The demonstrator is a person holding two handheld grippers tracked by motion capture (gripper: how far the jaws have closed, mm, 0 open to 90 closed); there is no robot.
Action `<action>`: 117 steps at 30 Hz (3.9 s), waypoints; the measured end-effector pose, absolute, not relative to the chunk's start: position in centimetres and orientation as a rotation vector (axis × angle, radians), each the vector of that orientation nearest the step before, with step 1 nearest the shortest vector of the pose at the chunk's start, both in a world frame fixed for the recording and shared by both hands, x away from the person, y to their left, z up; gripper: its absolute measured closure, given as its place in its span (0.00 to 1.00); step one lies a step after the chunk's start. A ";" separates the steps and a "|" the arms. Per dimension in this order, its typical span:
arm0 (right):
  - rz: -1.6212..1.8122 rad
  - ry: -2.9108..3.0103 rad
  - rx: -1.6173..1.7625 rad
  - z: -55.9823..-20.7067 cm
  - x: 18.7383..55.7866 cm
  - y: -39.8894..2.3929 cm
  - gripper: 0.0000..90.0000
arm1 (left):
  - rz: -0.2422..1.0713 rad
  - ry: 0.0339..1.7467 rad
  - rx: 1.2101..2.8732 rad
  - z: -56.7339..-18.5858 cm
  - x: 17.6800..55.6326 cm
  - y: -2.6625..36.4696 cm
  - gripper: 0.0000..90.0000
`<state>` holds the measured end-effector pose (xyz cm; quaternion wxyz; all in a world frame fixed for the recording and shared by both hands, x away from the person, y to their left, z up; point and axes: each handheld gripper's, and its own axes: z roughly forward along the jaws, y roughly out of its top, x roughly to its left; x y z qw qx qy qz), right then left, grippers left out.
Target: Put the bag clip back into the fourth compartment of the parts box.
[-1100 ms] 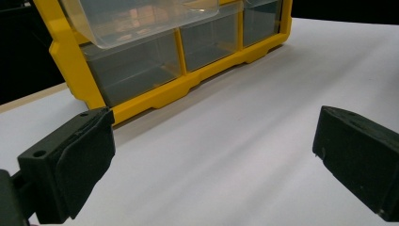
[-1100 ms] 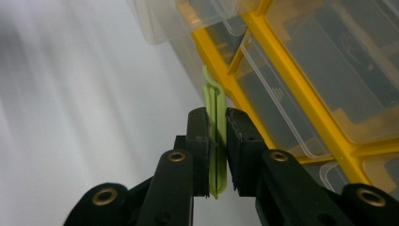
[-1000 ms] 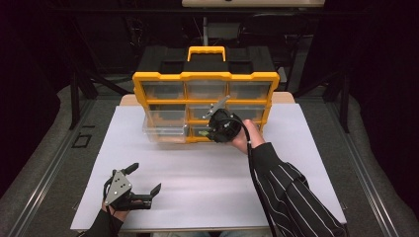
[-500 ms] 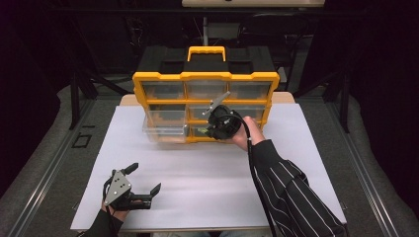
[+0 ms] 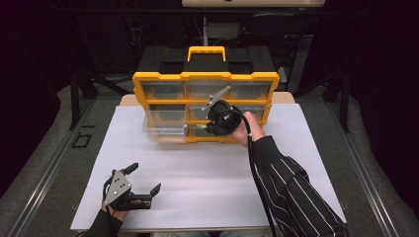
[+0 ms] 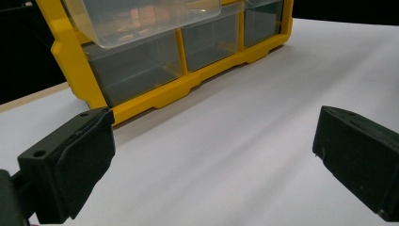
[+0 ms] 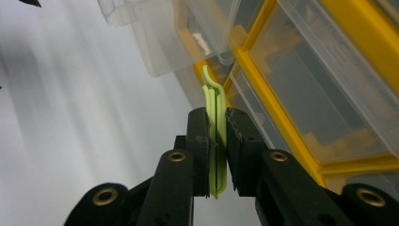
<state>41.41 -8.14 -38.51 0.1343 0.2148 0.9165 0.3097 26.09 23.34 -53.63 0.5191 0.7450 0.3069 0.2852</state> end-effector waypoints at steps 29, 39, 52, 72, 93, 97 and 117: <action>0.919 2.625 0.575 -34.8 41.5 -7.1 0.89 | 0.677 0.738 1.778 -53.6 26.0 23.5 0.00; 0.914 2.624 0.545 -33.8 41.8 -6.0 0.89 | 0.670 0.742 1.777 -53.6 26.1 23.4 0.00; 0.916 2.624 0.515 -32.7 42.1 -4.4 0.89 | 0.672 0.741 1.779 -53.6 26.1 23.4 0.00; 0.909 2.634 0.460 -31.9 42.3 -1.9 0.89 | 0.670 0.738 1.786 -53.6 26.1 23.4 0.00; 0.919 2.652 0.440 -32.3 42.6 0.8 0.89 | 0.670 0.743 1.776 -53.6 26.1 23.5 0.00; 0.915 2.653 0.434 -32.4 42.6 1.1 0.89 | 0.671 0.743 1.781 -53.6 26.1 23.5 0.00; 0.877 2.669 0.487 -34.9 43.5 2.7 0.89 | 0.685 0.750 1.781 -53.6 25.9 23.7 0.00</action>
